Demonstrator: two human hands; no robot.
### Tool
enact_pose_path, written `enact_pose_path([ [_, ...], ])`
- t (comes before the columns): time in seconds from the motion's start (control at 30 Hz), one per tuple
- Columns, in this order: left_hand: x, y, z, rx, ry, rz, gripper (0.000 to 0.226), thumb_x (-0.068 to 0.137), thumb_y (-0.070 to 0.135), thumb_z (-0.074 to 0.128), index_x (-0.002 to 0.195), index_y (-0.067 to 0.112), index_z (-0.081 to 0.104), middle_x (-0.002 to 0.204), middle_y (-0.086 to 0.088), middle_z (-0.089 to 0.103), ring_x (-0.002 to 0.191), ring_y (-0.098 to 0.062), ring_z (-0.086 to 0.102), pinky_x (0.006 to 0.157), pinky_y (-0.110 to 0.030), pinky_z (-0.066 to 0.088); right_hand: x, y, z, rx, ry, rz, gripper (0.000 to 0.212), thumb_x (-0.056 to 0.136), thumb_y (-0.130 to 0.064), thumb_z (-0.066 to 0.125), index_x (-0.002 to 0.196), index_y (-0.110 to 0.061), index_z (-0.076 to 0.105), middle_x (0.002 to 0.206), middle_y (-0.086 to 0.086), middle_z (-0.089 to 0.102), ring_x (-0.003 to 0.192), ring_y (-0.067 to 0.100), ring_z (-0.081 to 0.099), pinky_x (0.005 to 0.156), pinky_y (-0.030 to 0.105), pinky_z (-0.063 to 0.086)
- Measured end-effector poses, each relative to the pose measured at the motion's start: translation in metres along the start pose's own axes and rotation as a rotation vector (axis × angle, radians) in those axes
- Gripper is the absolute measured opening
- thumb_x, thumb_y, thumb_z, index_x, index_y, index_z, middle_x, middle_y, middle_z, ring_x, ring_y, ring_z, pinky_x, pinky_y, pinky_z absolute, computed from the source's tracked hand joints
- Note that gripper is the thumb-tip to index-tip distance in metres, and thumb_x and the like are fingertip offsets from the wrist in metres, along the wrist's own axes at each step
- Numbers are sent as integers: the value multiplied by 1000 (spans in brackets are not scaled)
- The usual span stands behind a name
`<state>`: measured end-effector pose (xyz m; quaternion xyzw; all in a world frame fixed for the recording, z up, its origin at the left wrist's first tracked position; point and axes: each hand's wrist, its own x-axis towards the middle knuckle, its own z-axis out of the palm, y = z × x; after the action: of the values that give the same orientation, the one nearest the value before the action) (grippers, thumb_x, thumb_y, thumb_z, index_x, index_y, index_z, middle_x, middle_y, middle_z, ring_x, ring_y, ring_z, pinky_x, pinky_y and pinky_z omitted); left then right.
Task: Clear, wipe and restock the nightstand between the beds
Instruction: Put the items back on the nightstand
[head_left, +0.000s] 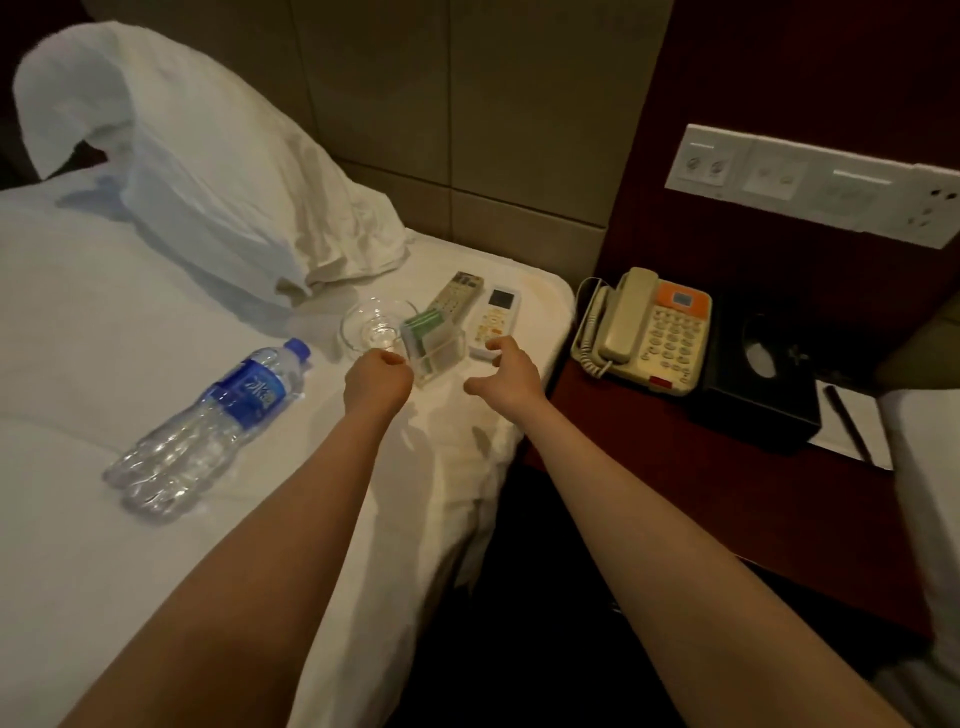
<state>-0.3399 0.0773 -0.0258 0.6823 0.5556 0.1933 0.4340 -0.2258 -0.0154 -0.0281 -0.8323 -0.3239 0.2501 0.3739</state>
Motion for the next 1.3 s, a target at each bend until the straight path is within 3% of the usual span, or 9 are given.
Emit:
enact_pose_path([
  [0.23,41,-24,-27,18,38,-79,34,90,10,44,121,4,57,120,-20,61,113,-38,56,98,-45,47,22,-8,41,-20,35,-30,81,73,-22,76,140,-12,31,139,14,38,127,32,40,103,40,39],
  [0.37,48,-32,-29,36,48,-51,37,90,5,44,126,7,54,127,-15,56,118,-31,51,101,-37,43,29,-17,58,-11,126,-65,68,77,-16,72,135,-12,36,136,13,37,125,30,40,100,35,37],
  [0.53,52,-42,-50,89,162,38,39,85,0,47,122,10,55,123,-11,58,114,-27,54,87,-30,42,24,-36,92,-70,253,-149,54,79,-12,66,128,-11,42,129,12,39,119,28,41,94,33,39],
  [0.67,53,-54,-75,555,280,187,55,84,7,59,135,12,39,131,-17,44,121,-33,42,96,-37,36,18,-46,118,-90,228,-139,57,79,-10,63,131,-14,42,132,9,38,121,27,37,100,35,38],
  [0.8,53,-77,-91,868,166,-75,86,82,26,66,147,12,11,135,-21,39,124,-38,41,106,-44,28,11,-47,126,-86,222,-131,50,81,-6,60,128,-16,45,137,5,34,123,25,41,93,33,42],
  [0.93,53,-79,-105,889,162,-142,76,76,37,74,134,7,35,129,-18,47,120,-33,48,102,-42,35,7,-49,123,-80,209,-192,43,85,-5,56,126,-15,47,148,-1,30,121,21,48,85,28,42],
  [1.1,39,-73,-116,828,81,-63,66,64,31,81,119,11,53,115,-11,58,107,-26,59,79,-32,47,8,-57,124,118,-42,-125,39,88,-15,58,126,-11,50,101,3,58,97,22,57,81,30,45],
  [1.2,26,-62,-117,730,33,10,55,61,33,80,107,12,61,94,-4,61,88,-22,61,68,-27,44,2,-68,123,409,-257,148,60,85,-32,65,136,-11,39,110,9,56,92,22,55,69,32,52],
  [1.3,13,-41,-114,588,-57,102,50,64,35,80,105,14,63,95,-4,65,87,-21,61,73,-29,47,-5,-79,114,626,-381,209,64,84,-42,65,135,-12,42,116,10,59,95,24,60,63,30,52],
])
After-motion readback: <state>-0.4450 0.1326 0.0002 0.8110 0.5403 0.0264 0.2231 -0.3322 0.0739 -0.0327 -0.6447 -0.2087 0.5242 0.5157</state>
